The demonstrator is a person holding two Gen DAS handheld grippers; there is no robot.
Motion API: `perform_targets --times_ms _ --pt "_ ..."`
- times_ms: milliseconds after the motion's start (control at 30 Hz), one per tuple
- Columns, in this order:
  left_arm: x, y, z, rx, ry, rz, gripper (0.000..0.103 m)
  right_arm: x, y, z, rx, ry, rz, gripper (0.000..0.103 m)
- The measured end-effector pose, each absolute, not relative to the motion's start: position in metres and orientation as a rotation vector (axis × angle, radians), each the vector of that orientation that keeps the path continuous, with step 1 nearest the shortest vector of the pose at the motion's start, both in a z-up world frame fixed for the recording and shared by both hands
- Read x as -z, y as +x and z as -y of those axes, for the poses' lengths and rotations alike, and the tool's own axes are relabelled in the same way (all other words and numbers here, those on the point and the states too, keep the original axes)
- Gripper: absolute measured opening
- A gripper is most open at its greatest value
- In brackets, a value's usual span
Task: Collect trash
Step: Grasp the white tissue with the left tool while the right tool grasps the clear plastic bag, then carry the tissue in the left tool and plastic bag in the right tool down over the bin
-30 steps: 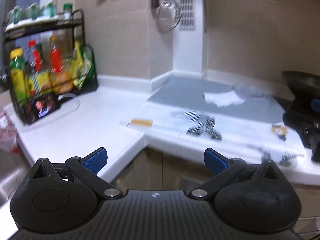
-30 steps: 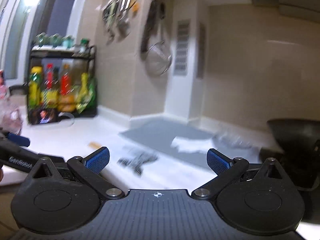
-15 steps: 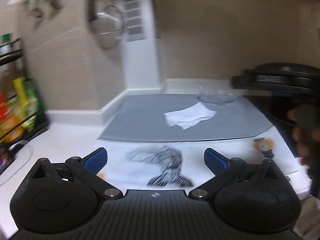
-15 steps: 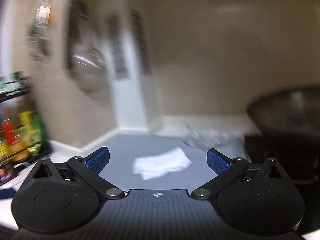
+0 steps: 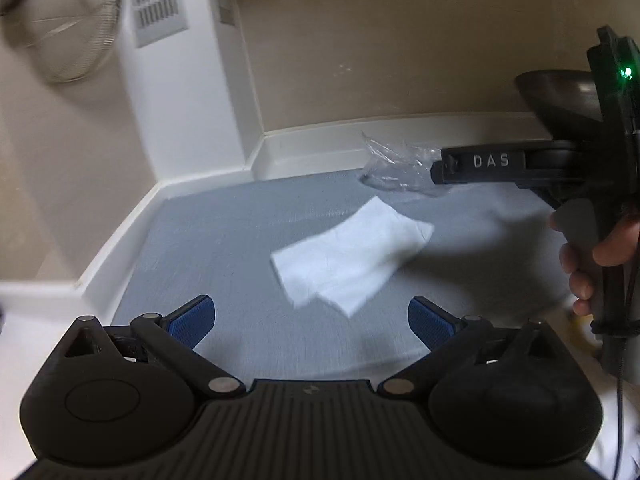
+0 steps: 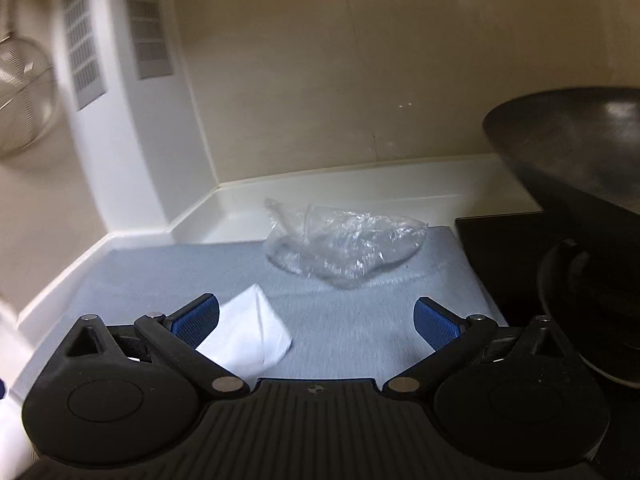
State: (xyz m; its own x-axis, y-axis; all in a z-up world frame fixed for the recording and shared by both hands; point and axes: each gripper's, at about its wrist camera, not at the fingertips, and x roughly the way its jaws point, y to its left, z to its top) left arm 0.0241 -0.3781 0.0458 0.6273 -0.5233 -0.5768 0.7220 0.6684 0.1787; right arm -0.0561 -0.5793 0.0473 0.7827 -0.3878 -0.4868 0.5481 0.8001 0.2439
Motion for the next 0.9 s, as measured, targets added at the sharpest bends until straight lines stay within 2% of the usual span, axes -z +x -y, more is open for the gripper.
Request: perform_targets --times_ms 333,433,467,533,567,600,633,667,700,733,767,900 --pt "-0.001 0.087 0.470 0.834 0.549 -0.678 0.103 -0.012 0.026 0.622 0.583 0.391 -0.549 0.103" --pt "0.006 0.096 0.473 0.804 0.513 -0.697 0.103 0.000 0.035 0.622 0.581 0.397 -0.576 0.103" --pt "0.007 0.100 0.472 0.806 0.483 -0.715 0.099 0.002 0.035 0.620 0.580 0.375 -0.570 0.103" --pt "0.007 0.105 0.466 0.816 0.425 -0.732 0.083 0.003 0.038 0.618 0.573 0.349 -0.571 0.103" --pt "0.006 0.106 0.464 0.816 0.403 -0.735 0.061 0.003 0.038 0.618 0.572 0.348 -0.563 0.103" --pt "0.005 0.107 0.462 0.806 0.389 -0.735 0.034 0.002 0.038 0.618 0.571 0.351 -0.545 0.101" --pt "0.004 0.108 0.462 0.795 0.387 -0.742 0.021 0.001 0.036 0.618 0.570 0.351 -0.519 0.080" --pt "0.002 0.109 0.463 0.784 0.389 -0.750 0.005 -0.001 0.036 0.617 0.580 0.337 -0.518 0.029" --pt "0.000 0.109 0.463 0.774 0.385 -0.757 0.005 -0.001 0.037 0.615 0.611 0.305 -0.553 0.009" --pt "-0.004 0.110 0.461 0.762 0.375 -0.755 0.005 -0.001 0.035 0.612 0.628 0.298 -0.555 0.002" --pt "-0.008 0.110 0.457 0.753 0.352 -0.748 0.004 -0.002 0.027 0.611 0.611 0.326 -0.522 0.000" --pt "-0.028 0.101 0.430 0.736 0.266 -0.724 0.004 -0.012 0.002 0.603 0.602 0.373 -0.455 0.000"
